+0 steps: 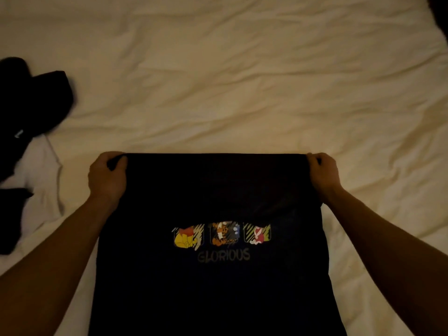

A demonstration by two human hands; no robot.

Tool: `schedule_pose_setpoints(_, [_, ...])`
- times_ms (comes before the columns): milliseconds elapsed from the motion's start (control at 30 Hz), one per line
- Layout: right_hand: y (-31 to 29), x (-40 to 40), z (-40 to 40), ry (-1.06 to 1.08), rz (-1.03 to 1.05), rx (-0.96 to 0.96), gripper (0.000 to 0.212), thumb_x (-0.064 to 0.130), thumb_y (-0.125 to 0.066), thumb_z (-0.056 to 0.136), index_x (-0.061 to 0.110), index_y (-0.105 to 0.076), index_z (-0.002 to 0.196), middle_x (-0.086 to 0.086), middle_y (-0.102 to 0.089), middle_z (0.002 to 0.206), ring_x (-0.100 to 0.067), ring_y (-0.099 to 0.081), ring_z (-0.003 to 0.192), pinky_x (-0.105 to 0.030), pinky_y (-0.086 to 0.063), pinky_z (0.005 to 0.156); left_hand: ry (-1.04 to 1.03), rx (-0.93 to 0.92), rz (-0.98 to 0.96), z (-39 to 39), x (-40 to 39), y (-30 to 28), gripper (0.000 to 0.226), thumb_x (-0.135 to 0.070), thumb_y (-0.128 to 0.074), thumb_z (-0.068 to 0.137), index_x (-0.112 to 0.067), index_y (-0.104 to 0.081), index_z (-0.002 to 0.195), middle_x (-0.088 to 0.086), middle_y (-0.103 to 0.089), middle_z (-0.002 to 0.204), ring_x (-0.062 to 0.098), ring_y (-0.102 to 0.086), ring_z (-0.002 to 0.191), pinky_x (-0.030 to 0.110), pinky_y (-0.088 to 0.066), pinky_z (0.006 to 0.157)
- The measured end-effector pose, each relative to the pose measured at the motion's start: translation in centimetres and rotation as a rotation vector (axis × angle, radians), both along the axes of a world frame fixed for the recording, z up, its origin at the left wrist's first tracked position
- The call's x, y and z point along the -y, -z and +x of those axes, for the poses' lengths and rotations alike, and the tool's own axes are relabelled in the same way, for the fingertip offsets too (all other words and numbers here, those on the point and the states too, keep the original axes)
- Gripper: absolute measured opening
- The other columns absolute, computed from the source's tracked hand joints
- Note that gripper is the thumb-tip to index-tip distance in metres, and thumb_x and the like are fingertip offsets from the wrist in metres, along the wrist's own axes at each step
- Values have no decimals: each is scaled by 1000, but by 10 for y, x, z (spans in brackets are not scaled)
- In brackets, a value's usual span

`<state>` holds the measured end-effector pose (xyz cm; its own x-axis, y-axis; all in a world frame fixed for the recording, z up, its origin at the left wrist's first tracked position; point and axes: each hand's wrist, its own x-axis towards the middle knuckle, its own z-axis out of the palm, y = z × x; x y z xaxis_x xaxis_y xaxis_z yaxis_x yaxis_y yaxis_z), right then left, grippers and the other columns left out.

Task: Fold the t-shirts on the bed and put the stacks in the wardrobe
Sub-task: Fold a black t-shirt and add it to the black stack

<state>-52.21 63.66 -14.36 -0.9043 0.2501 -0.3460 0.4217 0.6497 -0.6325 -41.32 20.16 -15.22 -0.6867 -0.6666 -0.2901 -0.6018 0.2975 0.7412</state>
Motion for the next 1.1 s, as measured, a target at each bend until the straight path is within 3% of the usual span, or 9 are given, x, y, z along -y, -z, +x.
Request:
schedule_pose_setpoints(100, [2,2,0,102,-52,-28,34,30,-48,103,0,-59,111,-9,-60,100,-25,-59,92,-30,-42,73,-40,-48,-56,2,-2,-9,22,-21,-57,98,-9,-63,116,6,-64,109,29,-60,108,24,-41,87])
schedule_pose_setpoints(233, [11,1,27,91,79,-22,54,45,-57,96,2,-47,127,-16,-53,124,-32,-57,107,-44,-49,89,120,112,-238,31,-17,-10,47,-39,-54,99,-7,-50,133,19,-58,126,38,-56,115,41,-43,94])
schedule_pose_setpoints(367, [17,-11,62,70,90,56,70,59,-63,86,7,-43,130,-14,-54,127,-34,-57,111,-50,-50,93,164,214,-145,65,-26,-9,56,-49,-53,97,-15,-41,140,20,-61,123,42,-60,107,44,-47,85])
schedule_pose_setpoints(500, [19,-21,81,123,-34,157,56,45,-64,92,5,-48,127,-16,-60,123,-35,-60,108,-46,-51,90,130,149,-42,87,-23,-9,49,-35,-57,98,-13,-43,140,20,-61,128,39,-60,111,36,-44,85])
schedule_pose_setpoints(600, [19,-26,87,82,-43,129,41,34,-58,98,4,-55,126,-16,-64,119,-30,-61,99,-39,-49,83,135,126,14,93,-24,-12,47,-24,-59,99,-13,-44,142,18,-58,133,35,-56,118,29,-39,89])
schedule_pose_setpoints(700, [18,-26,94,106,-72,109,40,32,-57,99,5,-54,127,-15,-63,118,-26,-59,93,-38,-48,80,142,128,30,101,-22,-15,48,-23,-59,98,-17,-44,143,15,-58,134,33,-55,121,28,-38,91])
schedule_pose_setpoints(867, [14,-24,93,169,-225,185,53,38,-64,93,5,-49,131,-13,-60,115,-31,-62,100,-51,-53,92,50,222,97,103,-15,-17,45,-38,-60,97,-9,-55,130,14,-62,124,33,-58,110,33,-41,85])
schedule_pose_setpoints(1000, [14,-26,99,162,-240,217,50,34,-62,95,5,-46,133,-12,-58,115,-30,-60,99,-48,-52,91,100,277,250,115,-5,-16,38,-44,-57,97,-11,-65,115,7,-67,102,26,-63,87,36,-46,71])
schedule_pose_setpoints(1100, [17,-29,117,156,-202,225,47,42,-62,94,7,-50,123,-8,-58,110,-28,-59,98,-43,-51,86,55,248,338,138,-2,-11,29,-44,-61,94,-17,-69,100,9,-73,97,30,-69,88,44,-52,82])
